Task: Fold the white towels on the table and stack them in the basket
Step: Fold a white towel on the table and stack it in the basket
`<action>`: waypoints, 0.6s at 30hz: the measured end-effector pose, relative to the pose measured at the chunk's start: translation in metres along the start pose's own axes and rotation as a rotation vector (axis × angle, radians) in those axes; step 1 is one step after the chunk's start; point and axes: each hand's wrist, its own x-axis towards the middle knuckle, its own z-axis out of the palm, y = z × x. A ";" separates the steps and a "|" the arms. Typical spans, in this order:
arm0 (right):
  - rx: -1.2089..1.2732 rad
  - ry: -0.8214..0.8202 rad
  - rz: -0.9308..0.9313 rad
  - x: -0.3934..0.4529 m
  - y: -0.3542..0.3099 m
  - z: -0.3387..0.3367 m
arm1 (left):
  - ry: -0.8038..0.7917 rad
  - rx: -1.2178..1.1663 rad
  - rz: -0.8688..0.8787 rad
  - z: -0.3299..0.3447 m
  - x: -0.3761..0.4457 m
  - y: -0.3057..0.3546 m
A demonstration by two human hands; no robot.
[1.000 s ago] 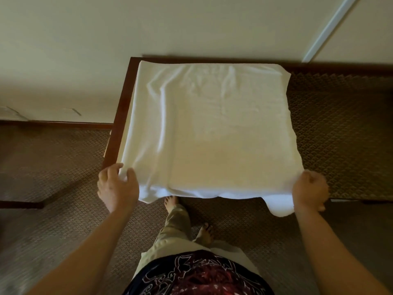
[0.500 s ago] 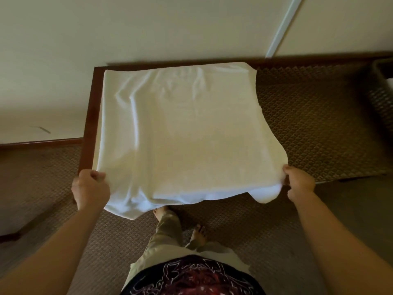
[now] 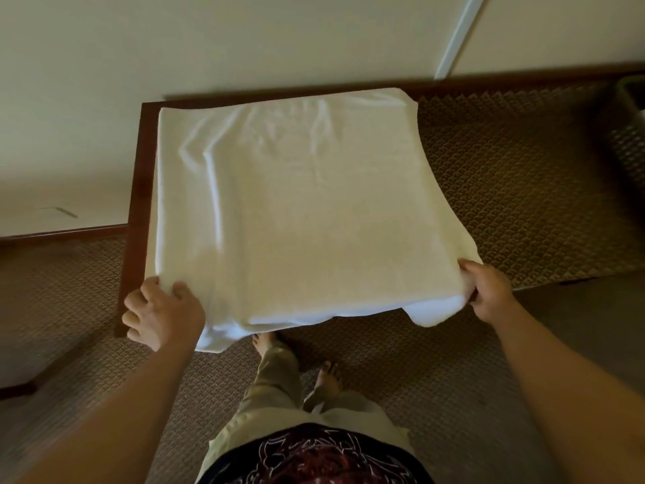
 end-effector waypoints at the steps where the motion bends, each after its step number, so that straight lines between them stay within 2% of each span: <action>1: 0.010 0.008 -0.024 -0.001 0.000 -0.003 | 0.010 -0.002 0.006 0.001 -0.001 -0.001; 5: 0.022 -0.080 0.007 -0.002 -0.002 -0.015 | 0.020 -0.005 0.037 0.001 -0.003 -0.003; 13: 0.107 -0.127 0.108 -0.015 -0.015 -0.019 | -0.009 -0.144 0.084 -0.012 0.010 -0.017; 18: -0.002 0.092 0.013 -0.002 -0.015 -0.022 | 0.037 -0.280 0.008 -0.026 0.019 -0.016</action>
